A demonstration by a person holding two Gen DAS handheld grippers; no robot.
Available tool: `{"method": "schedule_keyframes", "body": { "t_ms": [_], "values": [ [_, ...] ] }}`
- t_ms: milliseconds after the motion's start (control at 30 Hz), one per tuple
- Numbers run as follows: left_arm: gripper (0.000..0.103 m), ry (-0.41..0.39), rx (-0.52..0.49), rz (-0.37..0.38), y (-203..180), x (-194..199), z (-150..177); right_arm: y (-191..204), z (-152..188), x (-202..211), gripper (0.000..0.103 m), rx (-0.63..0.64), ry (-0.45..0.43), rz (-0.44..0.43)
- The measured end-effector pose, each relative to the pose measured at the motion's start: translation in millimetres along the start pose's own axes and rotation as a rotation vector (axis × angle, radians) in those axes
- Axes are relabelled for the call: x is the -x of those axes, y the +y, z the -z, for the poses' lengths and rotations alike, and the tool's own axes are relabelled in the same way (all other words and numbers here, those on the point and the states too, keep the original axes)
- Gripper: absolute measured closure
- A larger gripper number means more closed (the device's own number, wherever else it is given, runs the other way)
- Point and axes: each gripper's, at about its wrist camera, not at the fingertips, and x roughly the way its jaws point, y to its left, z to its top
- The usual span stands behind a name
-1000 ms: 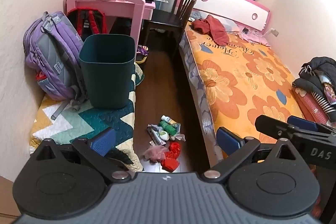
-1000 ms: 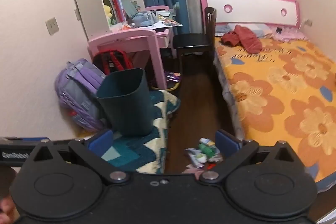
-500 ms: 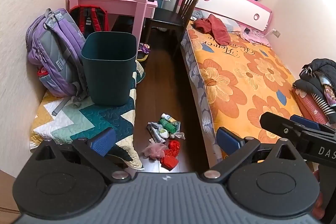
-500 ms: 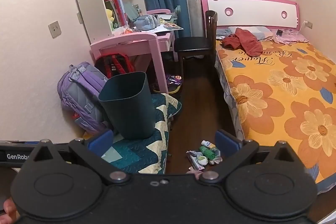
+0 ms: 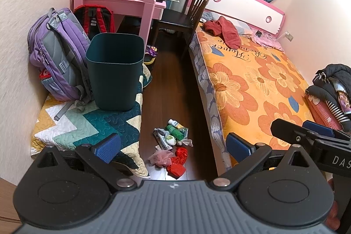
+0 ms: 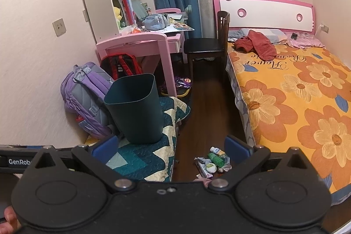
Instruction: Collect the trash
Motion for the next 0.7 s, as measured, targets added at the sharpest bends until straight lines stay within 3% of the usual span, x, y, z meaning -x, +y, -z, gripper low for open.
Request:
{"method": "schedule_keyframes", "body": {
  "t_ms": [700],
  "values": [
    [0.0,-0.01,-0.005,0.012,-6,-2,-11,-6,-7,0,0.001,0.013,-0.018,0.003]
  ]
}}
